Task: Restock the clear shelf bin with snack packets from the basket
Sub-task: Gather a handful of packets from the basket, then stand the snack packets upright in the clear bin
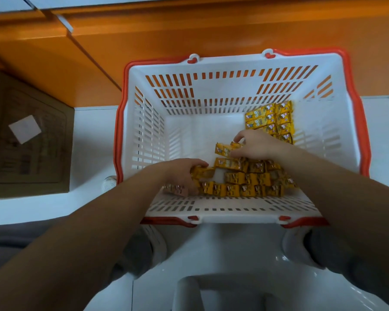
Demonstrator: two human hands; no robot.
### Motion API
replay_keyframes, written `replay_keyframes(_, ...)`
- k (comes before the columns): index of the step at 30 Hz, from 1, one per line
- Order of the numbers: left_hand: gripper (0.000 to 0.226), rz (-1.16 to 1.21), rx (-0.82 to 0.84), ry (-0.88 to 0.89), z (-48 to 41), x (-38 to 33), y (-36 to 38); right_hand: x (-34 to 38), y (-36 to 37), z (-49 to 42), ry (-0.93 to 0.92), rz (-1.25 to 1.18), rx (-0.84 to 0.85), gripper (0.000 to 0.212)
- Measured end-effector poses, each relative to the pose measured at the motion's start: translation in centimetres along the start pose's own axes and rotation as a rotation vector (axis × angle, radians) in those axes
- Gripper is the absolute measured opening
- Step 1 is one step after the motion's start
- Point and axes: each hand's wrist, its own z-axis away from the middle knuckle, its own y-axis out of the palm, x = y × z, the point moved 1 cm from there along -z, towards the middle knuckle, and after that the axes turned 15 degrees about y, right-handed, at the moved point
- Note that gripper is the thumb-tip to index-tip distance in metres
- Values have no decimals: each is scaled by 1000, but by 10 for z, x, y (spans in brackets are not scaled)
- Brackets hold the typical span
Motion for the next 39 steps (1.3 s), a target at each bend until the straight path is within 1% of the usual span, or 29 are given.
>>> replay_keyframes(2, 90, -99, -33, 18, -1, 1, 2, -1, 0, -1, 2, -12, 2, 67)
replay_keyframes(3, 84, -106, -87, 31, -2, 2, 2, -1, 0, -2, 2, -19, 1, 67)
replay_keyframes(5, 69, -24, -255, 44, -2, 4, -1, 0, 0, -1, -8, -36, -14, 66)
replay_keyframes(7, 57, 122, -425, 49, -3, 4, -10, 1, 1, -1, -28, -86, -63, 64)
replay_keyframes(9, 48, 272, -530, 56, -2, -2, -22, 5, 1, 1, -37, -241, -101, 63)
replay_keyframes(12, 36, 472, -653, 47, 2, -14, -39, 17, -3, 9, -14, -617, -44, 60)
replay_keyframes(14, 27, 589, -688, 58, 9, -24, -51, 29, -8, 17, -32, -793, -28, 53)
replay_keyframes(16, 20, 680, -667, 85, 18, -36, -63, 42, -15, 27, -76, -880, -47, 54)
replay_keyframes(18, 22, 705, -596, 115, 29, -49, -73, 54, -25, 39, -129, -883, -71, 58)
replay_keyframes(21, 26, 653, -472, 179, 52, -70, -88, 66, -45, 62, -219, -834, -33, 52)
replay_keyframes(22, 26, 631, -453, 198, 61, -78, -92, 69, -51, 71, -238, -823, -12, 49)
replay_keyframes(24, 27, 580, -469, 230, 81, -95, -100, 73, -64, 91, -274, -835, 10, 50)
replay_keyframes(26, 33, 567, -541, 251, 101, -113, -110, 78, -77, 111, -291, -940, 36, 50)
replay_keyframes(28, 38, 607, -639, 292, 123, -133, -118, 85, -92, 134, -317, -1055, 40, 36)
replay_keyframes(29, 35, 640, -681, 333, 134, -144, -121, 89, -101, 147, -329, -1097, 27, 27)
replay_keyframes(31, 25, 715, -764, 436, 154, -167, -124, 96, -119, 175, -350, -1188, 33, 21)
replay_keyframes(32, 26, 744, -812, 473, 162, -180, -124, 100, -128, 191, -359, -1237, 54, 20)
replay_keyframes(33, 32, 759, -866, 497, 169, -191, -123, 103, -137, 207, -366, -1275, 82, 20)
replay_keyframes(35, 41, 767, -978, 543, 181, -214, -120, 107, -151, 240, -339, -1338, 156, 27)
replay_keyframes(37, 34, 782, -1072, 614, 193, -234, -116, 110, -159, 269, -301, -1382, 224, 41)
replay_keyframes(39, 28, 793, -1131, 676, 203, -248, -112, 113, -164, 292, -320, -1399, 271, 48)
